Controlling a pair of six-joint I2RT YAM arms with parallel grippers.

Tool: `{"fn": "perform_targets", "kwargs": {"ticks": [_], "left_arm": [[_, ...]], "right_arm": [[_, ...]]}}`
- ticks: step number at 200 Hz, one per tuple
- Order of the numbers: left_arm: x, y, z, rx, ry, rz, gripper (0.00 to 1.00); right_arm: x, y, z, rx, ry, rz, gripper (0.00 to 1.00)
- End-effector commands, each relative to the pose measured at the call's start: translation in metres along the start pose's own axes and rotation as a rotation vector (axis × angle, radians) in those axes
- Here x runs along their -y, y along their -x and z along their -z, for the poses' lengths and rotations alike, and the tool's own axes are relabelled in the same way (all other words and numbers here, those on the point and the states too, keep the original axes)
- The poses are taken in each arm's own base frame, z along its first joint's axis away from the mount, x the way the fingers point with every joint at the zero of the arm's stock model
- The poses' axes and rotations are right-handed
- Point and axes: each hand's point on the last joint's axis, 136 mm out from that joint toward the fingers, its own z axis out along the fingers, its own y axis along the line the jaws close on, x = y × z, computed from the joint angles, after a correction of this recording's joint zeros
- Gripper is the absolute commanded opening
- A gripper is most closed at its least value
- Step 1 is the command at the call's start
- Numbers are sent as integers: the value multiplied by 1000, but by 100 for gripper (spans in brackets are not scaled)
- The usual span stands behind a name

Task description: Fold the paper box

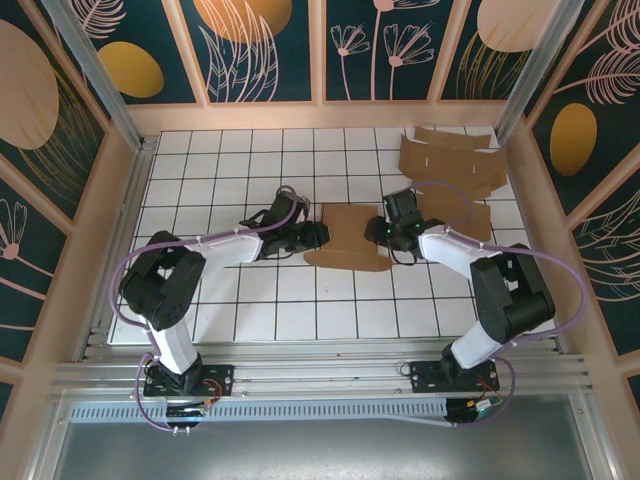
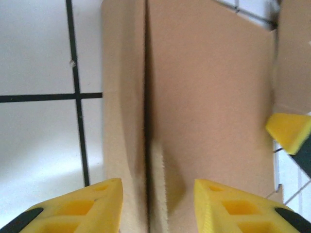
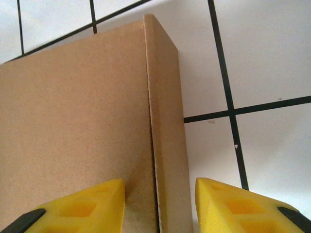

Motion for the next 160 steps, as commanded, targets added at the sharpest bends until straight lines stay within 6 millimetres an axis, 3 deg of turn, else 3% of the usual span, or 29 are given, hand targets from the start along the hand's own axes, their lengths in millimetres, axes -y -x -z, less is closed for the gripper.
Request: {"fn": "perform_targets", "kwargs": {"ticks": [1,20,38,55,89,121,160], "left_arm": [[-25,-20,-13,-61,65,-22,38],[-41,-30,-20,-81,100,-22,32],[-51,-39,-20,-98,118,-20,29],[-33,-29,-11,-68,68,-33,32],[3,5,11,31,17,-78,50],[13,15,15,61,1,-90,55],[11,16,12,79,-11,-70,57]], "right_arm": [[26,-41,-19,-82,-85,4,44],[30,-47,-23,-104,-101,10,45],[23,-39,-16,-96,-91,17,46],[4,-22,0,-57,-33,14,52],[-16,2,22,32,63,-18,64],[-9,4,14,27,99,-61,59],[-3,-4,-5,-26,137,-79,53]]}}
